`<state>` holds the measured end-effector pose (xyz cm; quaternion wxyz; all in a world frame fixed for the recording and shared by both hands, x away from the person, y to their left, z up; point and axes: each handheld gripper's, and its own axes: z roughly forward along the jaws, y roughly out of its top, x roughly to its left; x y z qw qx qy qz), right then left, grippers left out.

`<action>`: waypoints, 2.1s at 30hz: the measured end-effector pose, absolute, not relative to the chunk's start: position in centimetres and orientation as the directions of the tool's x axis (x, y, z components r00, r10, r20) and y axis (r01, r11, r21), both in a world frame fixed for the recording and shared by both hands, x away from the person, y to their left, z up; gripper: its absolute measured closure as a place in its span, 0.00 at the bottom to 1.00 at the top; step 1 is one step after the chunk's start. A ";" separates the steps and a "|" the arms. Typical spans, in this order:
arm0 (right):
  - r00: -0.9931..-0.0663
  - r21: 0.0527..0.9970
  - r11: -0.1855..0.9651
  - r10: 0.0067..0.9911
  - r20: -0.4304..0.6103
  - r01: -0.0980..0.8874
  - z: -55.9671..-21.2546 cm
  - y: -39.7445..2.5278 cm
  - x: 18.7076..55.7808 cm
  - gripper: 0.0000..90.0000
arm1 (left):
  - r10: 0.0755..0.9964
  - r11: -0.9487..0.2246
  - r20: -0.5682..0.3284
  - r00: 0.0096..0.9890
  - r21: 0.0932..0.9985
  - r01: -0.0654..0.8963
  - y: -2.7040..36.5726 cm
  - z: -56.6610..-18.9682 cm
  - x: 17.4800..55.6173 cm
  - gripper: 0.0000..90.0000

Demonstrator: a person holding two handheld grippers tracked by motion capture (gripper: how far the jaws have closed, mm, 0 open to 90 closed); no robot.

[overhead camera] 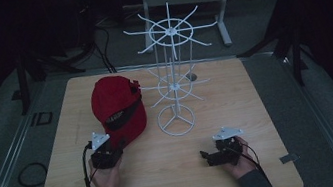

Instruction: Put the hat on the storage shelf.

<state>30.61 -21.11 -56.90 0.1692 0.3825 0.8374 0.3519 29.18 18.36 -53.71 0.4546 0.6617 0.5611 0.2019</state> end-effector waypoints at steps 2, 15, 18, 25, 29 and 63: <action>-0.650 0.719 0.460 0.760 -0.014 0.521 -56.9 -21.1 30.6 0.14 | 0.926 0.046 -0.243 0.288 0.832 0.553 18.5 -53.4 29.1 0.94; -0.650 0.719 0.459 0.760 -0.014 0.522 -56.9 -21.1 30.6 0.14 | 0.932 0.077 -0.246 0.268 0.854 0.515 19.6 -51.6 29.1 0.94; -0.650 0.719 0.459 0.760 -0.014 0.522 -56.9 -21.1 30.6 0.14 | 0.931 0.094 -0.256 0.262 0.858 0.504 19.8 -51.2 29.2 0.94; -0.651 0.719 0.460 0.759 -0.014 0.521 -56.9 -21.1 30.6 0.14 | 0.930 0.114 -0.261 0.259 0.875 0.471 20.2 -49.9 29.6 0.94; -0.650 0.719 0.460 0.760 -0.014 0.522 -56.9 -21.1 30.6 0.14 | 0.931 0.119 -0.257 0.258 0.884 0.453 20.2 -49.1 29.8 0.94; -0.648 0.720 0.457 0.761 -0.014 0.522 -56.9 -21.1 30.6 0.14 | 0.926 0.158 -0.264 0.271 0.920 0.357 20.7 -44.5 30.5 0.94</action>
